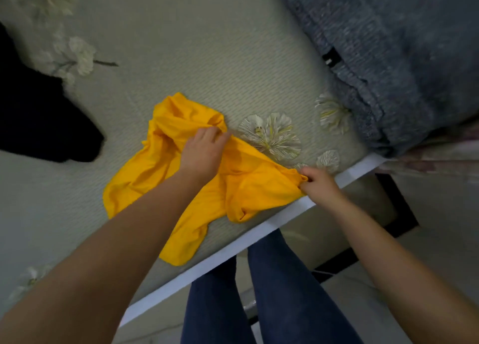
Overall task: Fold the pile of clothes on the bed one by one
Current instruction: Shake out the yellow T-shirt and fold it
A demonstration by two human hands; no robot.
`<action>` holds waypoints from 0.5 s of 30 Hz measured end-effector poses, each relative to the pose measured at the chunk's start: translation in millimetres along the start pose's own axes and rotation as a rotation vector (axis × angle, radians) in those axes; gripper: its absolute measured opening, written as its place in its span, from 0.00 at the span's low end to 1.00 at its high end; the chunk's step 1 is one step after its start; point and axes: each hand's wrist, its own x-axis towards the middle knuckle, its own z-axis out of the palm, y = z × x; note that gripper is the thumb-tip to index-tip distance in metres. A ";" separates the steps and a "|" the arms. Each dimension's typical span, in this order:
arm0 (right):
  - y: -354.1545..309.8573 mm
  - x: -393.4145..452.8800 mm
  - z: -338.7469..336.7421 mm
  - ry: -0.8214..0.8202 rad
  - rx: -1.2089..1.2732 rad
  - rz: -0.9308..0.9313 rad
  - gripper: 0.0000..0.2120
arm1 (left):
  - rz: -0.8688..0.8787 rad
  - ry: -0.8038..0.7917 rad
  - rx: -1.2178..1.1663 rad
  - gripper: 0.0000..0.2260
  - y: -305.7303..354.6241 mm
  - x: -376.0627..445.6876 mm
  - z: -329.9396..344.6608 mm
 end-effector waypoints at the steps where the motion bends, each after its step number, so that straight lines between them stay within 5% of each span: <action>1: 1.0 0.3 -1.1 -0.008 0.055 0.010 0.20 | 0.043 -0.045 0.080 0.19 -1.3 6.9 0.4; 3: 1.7 -0.8 -1.8 -0.017 0.228 0.026 0.16 | 0.082 -0.094 0.177 0.15 -7.2 16.4 -0.8; 5: -3.5 -4.4 -1.3 -0.024 0.415 0.046 0.02 | 0.117 -0.093 0.182 0.13 -14.2 22.6 -6.6; 7: -5.5 -6.3 -4.7 -0.047 0.470 0.026 0.16 | 0.161 -0.086 0.104 0.12 -19.5 27.4 -17.6; 10: -6.1 -2.0 -8.6 -0.014 0.419 -0.005 0.22 | 0.108 -0.070 -0.094 0.11 -22.1 30.1 -50.5; 15: -34.7 2.8 -13.9 0.074 0.101 -0.108 0.18 | 0.119 0.058 -0.168 0.11 -25.9 26.5 -117.0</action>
